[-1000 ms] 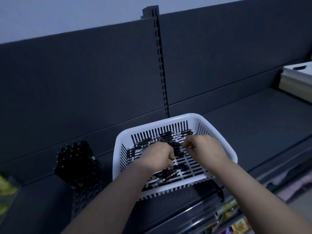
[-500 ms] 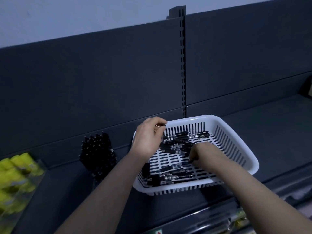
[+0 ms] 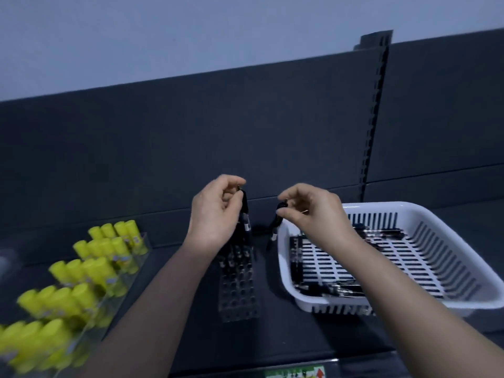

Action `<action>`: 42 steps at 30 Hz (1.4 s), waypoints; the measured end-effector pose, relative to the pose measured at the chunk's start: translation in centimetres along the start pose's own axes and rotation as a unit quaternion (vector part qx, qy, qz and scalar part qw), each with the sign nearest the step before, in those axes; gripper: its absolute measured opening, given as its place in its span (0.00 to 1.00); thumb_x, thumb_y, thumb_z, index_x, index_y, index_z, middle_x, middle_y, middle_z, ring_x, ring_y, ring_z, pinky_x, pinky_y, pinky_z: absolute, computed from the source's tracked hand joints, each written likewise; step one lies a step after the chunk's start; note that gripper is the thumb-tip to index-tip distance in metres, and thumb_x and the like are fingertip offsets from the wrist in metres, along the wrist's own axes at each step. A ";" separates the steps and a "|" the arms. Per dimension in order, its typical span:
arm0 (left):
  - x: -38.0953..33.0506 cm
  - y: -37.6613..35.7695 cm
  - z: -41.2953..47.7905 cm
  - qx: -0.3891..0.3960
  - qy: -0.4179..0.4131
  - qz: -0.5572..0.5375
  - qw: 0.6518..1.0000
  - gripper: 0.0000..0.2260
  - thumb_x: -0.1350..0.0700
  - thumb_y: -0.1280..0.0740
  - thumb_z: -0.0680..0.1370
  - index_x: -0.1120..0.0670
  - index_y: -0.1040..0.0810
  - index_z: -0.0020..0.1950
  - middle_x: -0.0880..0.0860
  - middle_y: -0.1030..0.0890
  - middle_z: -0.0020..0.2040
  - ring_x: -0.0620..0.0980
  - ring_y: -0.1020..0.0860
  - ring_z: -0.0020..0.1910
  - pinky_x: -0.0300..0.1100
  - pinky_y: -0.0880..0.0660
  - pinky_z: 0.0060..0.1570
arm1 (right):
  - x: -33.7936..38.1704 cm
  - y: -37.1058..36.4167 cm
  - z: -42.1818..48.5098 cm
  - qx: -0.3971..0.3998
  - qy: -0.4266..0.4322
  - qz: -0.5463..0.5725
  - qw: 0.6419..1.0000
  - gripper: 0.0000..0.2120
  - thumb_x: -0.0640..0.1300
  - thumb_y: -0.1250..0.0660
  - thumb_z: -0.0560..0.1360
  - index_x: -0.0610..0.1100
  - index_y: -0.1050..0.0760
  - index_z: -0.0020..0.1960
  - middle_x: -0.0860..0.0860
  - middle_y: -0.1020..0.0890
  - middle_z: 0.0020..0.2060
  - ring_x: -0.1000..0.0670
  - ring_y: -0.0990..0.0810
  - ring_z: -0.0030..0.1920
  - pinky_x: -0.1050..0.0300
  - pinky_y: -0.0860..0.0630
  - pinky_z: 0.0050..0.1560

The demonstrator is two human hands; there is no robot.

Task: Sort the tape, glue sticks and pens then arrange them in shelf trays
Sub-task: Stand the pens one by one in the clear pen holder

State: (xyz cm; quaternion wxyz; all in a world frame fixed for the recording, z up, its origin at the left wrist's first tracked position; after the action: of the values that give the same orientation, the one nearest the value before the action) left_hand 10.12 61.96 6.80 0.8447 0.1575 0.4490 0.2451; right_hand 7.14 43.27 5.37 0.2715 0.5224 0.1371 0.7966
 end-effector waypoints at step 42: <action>6.7 0.2 -2.6 0.080 -0.048 0.150 0.984 0.15 0.54 0.30 0.74 0.45 0.21 0.60 0.40 0.21 0.46 0.43 0.30 0.52 0.45 0.26 0.52 | 0.8 -7.7 0.7 0.022 0.009 -0.072 0.997 0.09 0.43 0.26 0.71 0.49 0.23 0.49 0.58 0.20 0.36 0.57 0.20 0.39 0.60 0.23 0.47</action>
State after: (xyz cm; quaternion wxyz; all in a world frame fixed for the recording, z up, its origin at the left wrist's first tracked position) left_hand 11.08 65.96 0.88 0.8036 0.3022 0.3969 0.3247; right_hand 9.70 49.96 2.42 0.3156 0.5101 0.1944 0.7761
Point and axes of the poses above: each hand's wrist, its own z-axis towards the middle knuckle, its own y-axis out of the back of the hand, x = y × z, the point moved 3 cm from there along z, towards the middle knuckle
